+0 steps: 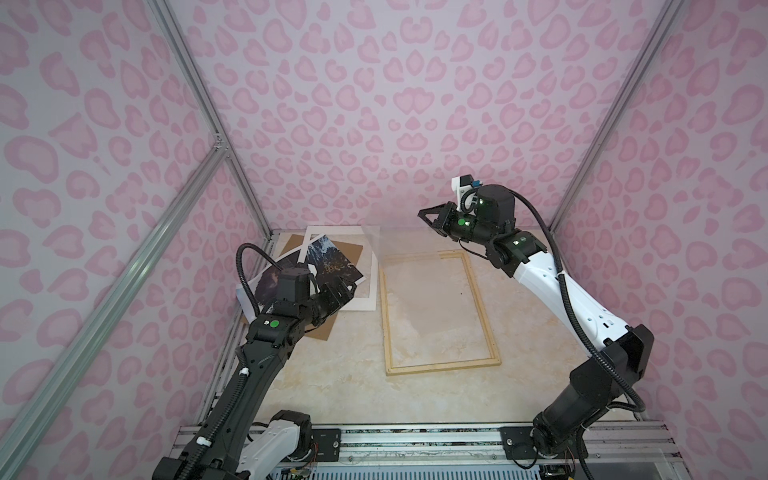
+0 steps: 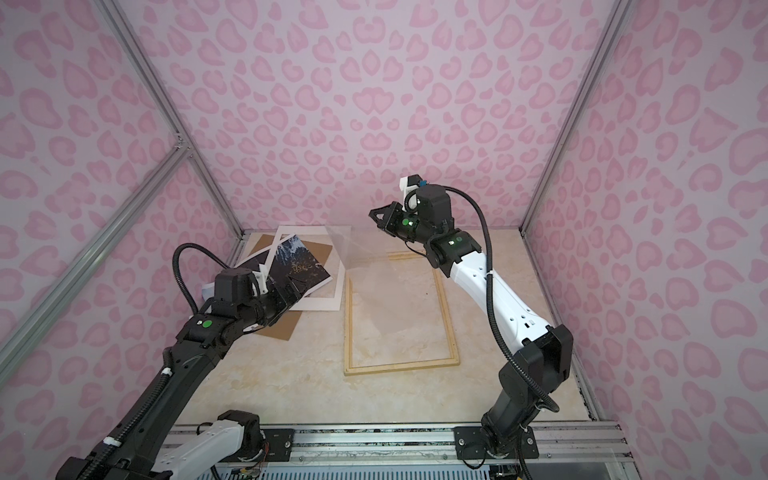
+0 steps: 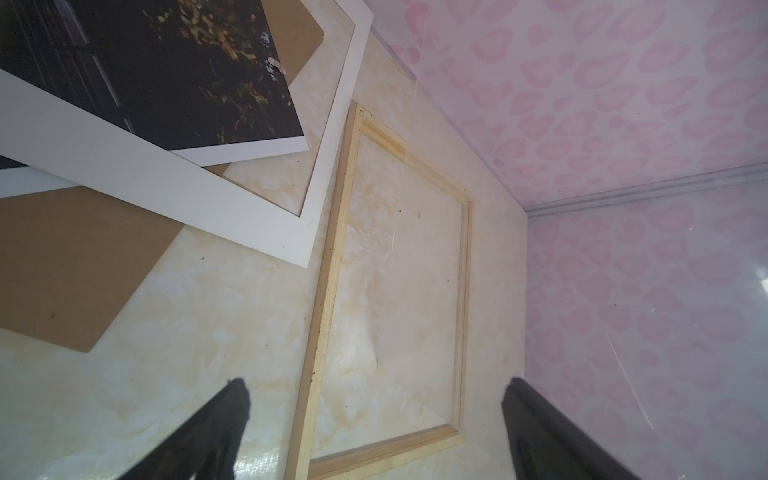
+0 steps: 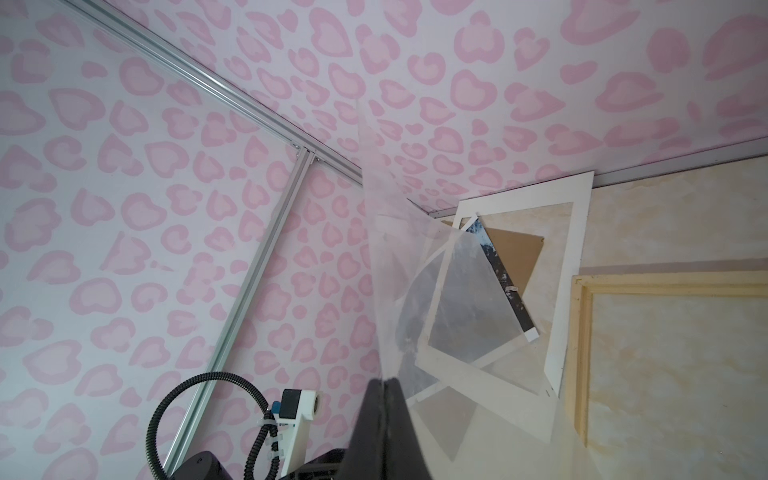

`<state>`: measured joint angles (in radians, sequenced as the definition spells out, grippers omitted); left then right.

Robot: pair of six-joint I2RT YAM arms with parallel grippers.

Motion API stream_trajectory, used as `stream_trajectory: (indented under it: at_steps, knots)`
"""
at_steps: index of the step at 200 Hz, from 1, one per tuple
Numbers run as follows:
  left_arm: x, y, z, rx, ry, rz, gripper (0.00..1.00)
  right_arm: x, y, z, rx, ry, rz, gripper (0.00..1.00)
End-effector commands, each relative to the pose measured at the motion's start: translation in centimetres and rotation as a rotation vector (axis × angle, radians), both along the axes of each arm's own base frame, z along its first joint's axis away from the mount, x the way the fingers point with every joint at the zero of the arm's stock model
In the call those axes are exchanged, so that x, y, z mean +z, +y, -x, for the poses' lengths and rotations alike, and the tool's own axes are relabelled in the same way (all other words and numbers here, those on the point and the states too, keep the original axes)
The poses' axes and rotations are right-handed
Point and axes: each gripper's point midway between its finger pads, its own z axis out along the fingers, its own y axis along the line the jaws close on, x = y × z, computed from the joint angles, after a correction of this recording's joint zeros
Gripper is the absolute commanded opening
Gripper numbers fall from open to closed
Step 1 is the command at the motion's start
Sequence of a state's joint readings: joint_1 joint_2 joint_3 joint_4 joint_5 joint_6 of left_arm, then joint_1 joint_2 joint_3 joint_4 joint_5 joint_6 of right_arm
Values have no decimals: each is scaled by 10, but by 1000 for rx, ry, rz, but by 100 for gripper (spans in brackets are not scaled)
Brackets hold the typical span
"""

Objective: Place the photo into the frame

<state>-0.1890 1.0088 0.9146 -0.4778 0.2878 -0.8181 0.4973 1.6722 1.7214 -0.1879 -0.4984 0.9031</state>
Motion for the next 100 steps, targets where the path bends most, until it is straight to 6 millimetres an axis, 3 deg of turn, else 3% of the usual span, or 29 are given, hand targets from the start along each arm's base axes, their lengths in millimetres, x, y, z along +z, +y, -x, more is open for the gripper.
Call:
stream_trajectory:
  at_steps: [1, 65, 100]
  knots:
    - [6, 4, 2, -1, -14, -15, 98, 12, 15, 1, 19, 6, -63, 0]
    - [20, 19, 7, 36, -55, -22, 98, 45, 61, 26, 84, -23, -128, 0]
    - [46, 33, 14, 79, -126, -53, 98, 68, 87, 44, 136, -43, -165, 0]
